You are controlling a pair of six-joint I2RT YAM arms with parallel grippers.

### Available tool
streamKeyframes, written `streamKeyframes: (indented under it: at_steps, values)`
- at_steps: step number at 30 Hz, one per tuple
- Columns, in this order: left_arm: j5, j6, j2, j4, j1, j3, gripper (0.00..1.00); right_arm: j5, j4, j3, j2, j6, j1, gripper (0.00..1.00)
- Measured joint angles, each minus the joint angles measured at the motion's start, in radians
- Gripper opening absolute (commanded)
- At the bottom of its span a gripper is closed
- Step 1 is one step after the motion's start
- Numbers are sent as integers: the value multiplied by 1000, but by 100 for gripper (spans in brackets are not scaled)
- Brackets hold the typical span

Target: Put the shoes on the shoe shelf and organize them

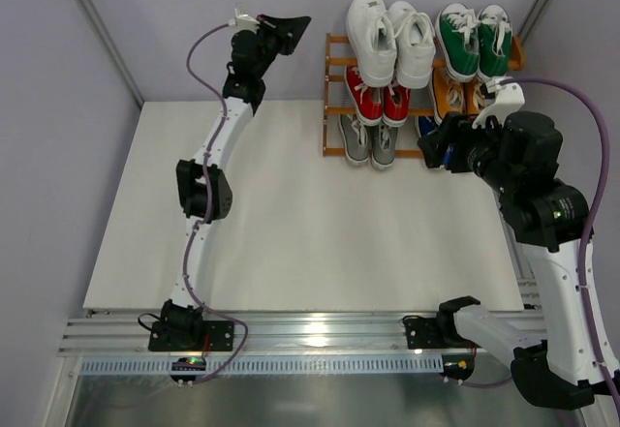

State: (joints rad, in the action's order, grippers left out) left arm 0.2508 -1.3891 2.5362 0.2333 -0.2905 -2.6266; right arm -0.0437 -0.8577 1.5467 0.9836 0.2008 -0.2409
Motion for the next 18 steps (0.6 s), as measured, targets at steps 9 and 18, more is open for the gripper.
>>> streamKeyframes:
  at_steps: [9, 18]
  values:
    - [45, 33, -3, 0, -92, 26, 0, -21, 45, -35, 45, -19, 0, 43]
    - [95, 96, -11, -42, -153, 26, 0, 45, 106, -106, 35, 2, 0, 25]
